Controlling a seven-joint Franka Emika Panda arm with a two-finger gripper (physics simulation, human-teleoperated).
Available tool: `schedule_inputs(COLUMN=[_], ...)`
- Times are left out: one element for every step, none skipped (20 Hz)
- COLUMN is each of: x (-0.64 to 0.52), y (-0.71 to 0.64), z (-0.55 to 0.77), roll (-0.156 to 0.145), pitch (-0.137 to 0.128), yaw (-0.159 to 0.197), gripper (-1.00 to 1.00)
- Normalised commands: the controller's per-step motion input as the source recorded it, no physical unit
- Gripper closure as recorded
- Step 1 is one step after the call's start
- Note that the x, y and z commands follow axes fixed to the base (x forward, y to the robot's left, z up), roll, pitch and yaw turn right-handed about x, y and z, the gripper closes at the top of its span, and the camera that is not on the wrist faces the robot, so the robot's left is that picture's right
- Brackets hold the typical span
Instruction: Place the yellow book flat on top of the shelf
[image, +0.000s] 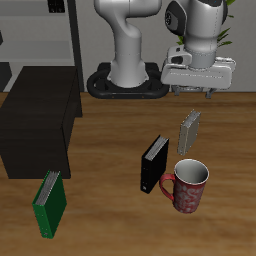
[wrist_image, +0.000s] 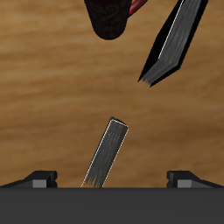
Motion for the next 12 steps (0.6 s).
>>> schedule_inputs(x=[0.16,0.24,0.12,0.1,-0.01,-0.08,-0.08,-0.11,0.01,-0.06,-0.07,-0.02], y=[0.06,-0.08,0.01,0.05,0.09,0.24,0.04,0.11,0.1,0.0,0.03,-0.1], z=[-0.32,-0.42,-0.33,-0.33,-0.36,-0.28,-0.24,-0.39,-0.54,-0.31,-0.23,-0.23], roll=[0.041,0.005,0.012,0.078,0.021,0.098,-0.039,-0.007,0.057,-0.058,0.028,-0.033], pitch=[-0.035,0.086,0.024,-0.024,0.008,-0.073,-0.112,-0.037,0.1,-0.05,-0.136,-0.052], yaw=[0.009,-0.059,-0.05,-0.004,-0.017,0.072,0.057,-0.082,-0.082,-0.039,-0.015,-0.082], gripper=[-1.0,-1.0,-1.0,-1.0,-1.0,-1.0,-1.0,-1.0,-1.0,-1.0,-1.0,-1.0])
